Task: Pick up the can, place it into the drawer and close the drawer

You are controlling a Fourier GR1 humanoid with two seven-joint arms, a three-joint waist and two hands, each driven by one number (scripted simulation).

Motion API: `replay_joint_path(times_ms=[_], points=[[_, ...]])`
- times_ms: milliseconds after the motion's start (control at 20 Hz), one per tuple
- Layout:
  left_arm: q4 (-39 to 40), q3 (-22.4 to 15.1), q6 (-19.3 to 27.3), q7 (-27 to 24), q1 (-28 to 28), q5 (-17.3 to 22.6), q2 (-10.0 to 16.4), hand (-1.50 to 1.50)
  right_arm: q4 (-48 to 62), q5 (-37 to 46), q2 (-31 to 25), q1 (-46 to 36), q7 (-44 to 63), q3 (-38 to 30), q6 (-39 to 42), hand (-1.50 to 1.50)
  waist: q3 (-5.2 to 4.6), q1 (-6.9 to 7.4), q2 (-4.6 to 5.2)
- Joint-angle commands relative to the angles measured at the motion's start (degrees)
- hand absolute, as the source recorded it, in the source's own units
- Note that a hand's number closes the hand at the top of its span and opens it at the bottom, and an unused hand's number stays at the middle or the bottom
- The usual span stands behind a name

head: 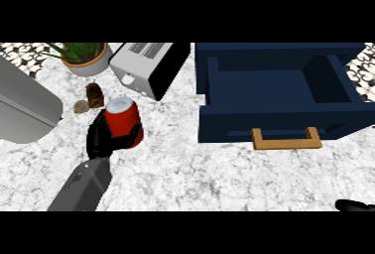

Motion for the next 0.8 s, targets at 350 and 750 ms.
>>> replay_joint_path(times_ms=[350,750], points=[[-4.88,-7.55,-5.50,10.96,-8.59,-4.86,-2.53,1.50,1.09,-2.59,-3.44,-0.86,0.85,-5.78,0.38,-1.50,0.12,1.27,-0.49],[-14.24,-9.47,-1.29,25.44,-17.85,-5.90,-2.70,1.50,-1.23,1.42,-1.52,-1.86,3.26,-1.12,-1.37,-1.50,0.11,1.56,-0.53]])
